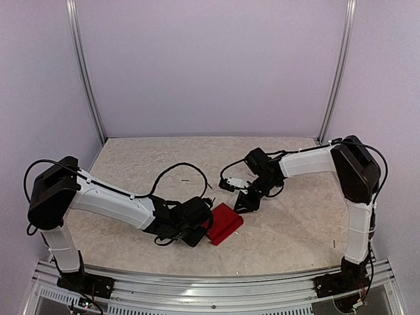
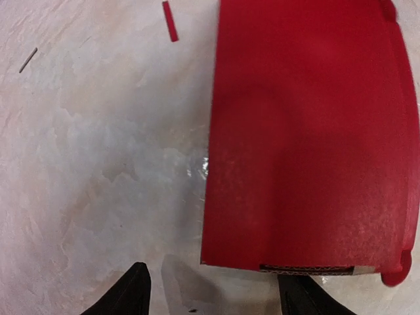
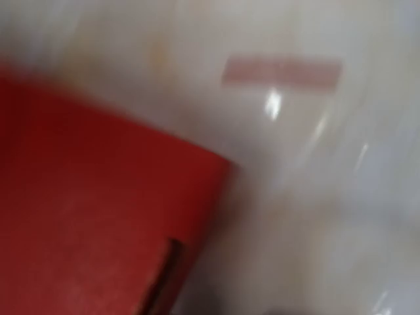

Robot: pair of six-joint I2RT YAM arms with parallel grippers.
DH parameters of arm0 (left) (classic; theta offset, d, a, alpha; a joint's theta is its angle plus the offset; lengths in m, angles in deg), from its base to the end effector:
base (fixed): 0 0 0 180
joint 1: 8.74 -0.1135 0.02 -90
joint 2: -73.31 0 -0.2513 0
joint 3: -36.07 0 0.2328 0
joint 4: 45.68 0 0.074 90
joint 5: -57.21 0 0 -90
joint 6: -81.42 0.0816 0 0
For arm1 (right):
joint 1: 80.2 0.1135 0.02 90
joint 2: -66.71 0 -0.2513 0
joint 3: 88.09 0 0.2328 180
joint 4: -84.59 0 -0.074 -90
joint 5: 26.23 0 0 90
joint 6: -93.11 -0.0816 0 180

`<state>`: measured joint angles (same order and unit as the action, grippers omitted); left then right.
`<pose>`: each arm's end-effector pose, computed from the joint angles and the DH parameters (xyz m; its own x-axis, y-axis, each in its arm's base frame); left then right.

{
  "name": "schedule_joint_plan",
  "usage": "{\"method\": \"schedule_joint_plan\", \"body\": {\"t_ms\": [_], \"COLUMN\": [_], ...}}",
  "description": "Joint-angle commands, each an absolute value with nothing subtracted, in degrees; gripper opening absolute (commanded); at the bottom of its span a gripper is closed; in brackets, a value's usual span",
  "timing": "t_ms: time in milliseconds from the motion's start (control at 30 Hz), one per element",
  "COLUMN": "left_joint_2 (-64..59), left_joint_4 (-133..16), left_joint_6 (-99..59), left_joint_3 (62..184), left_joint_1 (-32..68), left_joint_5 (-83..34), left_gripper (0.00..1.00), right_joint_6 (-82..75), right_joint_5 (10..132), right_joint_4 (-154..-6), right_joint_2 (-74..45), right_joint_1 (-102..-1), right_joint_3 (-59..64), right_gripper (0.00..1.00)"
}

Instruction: Fold the paper box

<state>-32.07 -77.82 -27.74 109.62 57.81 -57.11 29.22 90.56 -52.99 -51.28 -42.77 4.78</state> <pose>0.1699 -0.3073 0.0997 -0.5885 0.6052 -0.5360 0.6044 0.7697 0.2055 0.2991 0.2753 0.1009 -0.3600 -0.7703 -0.5264 -0.9329 0.2953 0.2059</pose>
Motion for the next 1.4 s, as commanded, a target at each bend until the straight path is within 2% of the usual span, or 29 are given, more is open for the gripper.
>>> {"method": "schedule_joint_plan", "body": {"t_ms": [0, 133, 367, 600, 800, 967, 1067, 1200, 1367], "left_joint_2": [-31.96, -34.81, -39.14, -25.67, -15.12, -15.83, -18.82, -21.95, -26.36], "left_joint_4": [-71.23, -66.39, -67.36, -70.61, -66.41, -56.01, -56.18, -55.92, -56.21], "left_joint_6": [-22.75, -16.73, -14.21, -28.60, -42.46, -48.66, -50.48, -48.87, -43.03], "left_joint_3": [108.02, 110.53, 115.99, 107.51, 98.21, 92.86, 93.79, 96.66, 102.13], "left_joint_1": [52.82, 50.45, 49.56, 51.05, 57.49, 59.33, 59.38, 59.26, 56.04], "left_joint_5": [-61.38, -59.57, -61.70, -65.84, -55.86, -45.36, -45.07, -45.38, -41.98], "left_gripper": [0.66, 0.66, 0.66, 0.69, 0.61, 0.49, 0.49, 0.56, 0.56], "right_joint_6": [30.43, 31.72, 34.62, 37.05, 36.14, 34.46, 33.78, 32.49, 30.29], "right_joint_5": [94.86, 92.44, 82.94, 84.05, 86.49, 90.42, 92.75, 96.82, 95.47], "right_joint_4": [-50.95, -49.41, -43.44, -38.09, -41.97, -41.70, -39.90, -38.89, -38.82], "right_joint_2": [-43.05, -38.04, -32.99, -27.00, -33.41, -42.66, -47.27, -49.26, -49.93], "right_joint_1": [-41.20, -40.31, -40.79, -41.18, -41.23, -41.24, -41.25, -41.18, -41.50], "right_joint_3": [-4.14, -10.17, -15.53, -9.58, -1.26, 7.35, 10.72, 11.52, 10.16], "right_gripper": [0.25, 0.26, 0.26, 0.30, 0.40, 0.44, 0.46, 0.47, 0.46]}}
